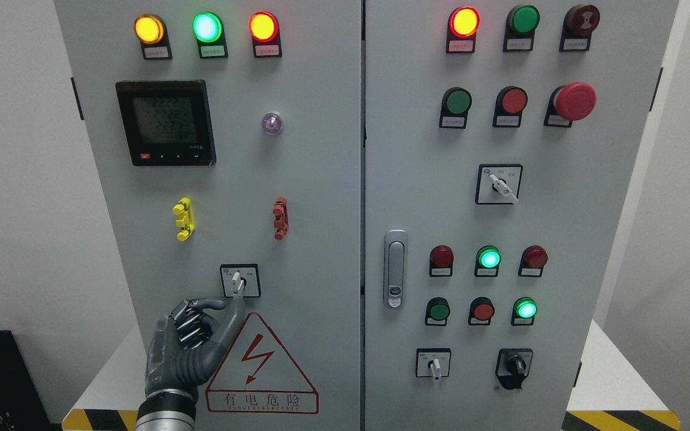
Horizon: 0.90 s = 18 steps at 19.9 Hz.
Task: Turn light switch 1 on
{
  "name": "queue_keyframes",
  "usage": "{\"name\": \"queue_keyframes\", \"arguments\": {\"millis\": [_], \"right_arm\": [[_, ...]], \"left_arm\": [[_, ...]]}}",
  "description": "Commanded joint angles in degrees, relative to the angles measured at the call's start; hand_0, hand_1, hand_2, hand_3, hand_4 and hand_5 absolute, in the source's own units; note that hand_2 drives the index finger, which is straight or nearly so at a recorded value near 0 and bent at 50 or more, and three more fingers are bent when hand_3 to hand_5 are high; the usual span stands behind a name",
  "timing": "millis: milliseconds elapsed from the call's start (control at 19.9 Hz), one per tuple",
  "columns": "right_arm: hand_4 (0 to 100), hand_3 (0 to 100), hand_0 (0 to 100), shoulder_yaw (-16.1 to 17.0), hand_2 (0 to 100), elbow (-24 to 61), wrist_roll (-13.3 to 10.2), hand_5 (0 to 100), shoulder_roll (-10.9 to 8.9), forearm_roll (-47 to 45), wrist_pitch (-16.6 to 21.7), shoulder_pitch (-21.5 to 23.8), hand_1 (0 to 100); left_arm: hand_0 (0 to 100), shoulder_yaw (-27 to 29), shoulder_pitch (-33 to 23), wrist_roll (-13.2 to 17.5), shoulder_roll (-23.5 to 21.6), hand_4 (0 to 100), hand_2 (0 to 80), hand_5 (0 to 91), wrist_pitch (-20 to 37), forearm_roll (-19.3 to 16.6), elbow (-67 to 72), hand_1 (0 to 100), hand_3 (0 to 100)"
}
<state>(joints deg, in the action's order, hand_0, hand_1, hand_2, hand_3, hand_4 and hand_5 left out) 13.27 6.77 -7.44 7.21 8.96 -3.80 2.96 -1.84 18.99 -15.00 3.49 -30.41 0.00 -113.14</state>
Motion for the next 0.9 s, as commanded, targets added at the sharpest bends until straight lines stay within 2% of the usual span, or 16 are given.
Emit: {"name": "queue_keyframes", "arguments": {"millis": [0,853], "right_arm": [[0,0,31,0.0,0,0.0,-0.03,0,0.0,0.0,0.03,0.03,0],[0,0,31,0.0,0,0.0,-0.03,0,0.0,0.0,0.03,0.03,0]], "left_arm": [[9,-0.8,0.52,-0.38,0.47,93,53.1,80.7,-0.09,-1.23,0.55,68,90],[14,-0.88,2.37,-1.52,0.64,93,54.1,81.2,-0.97,-1.14,2.4,66,90]]}}
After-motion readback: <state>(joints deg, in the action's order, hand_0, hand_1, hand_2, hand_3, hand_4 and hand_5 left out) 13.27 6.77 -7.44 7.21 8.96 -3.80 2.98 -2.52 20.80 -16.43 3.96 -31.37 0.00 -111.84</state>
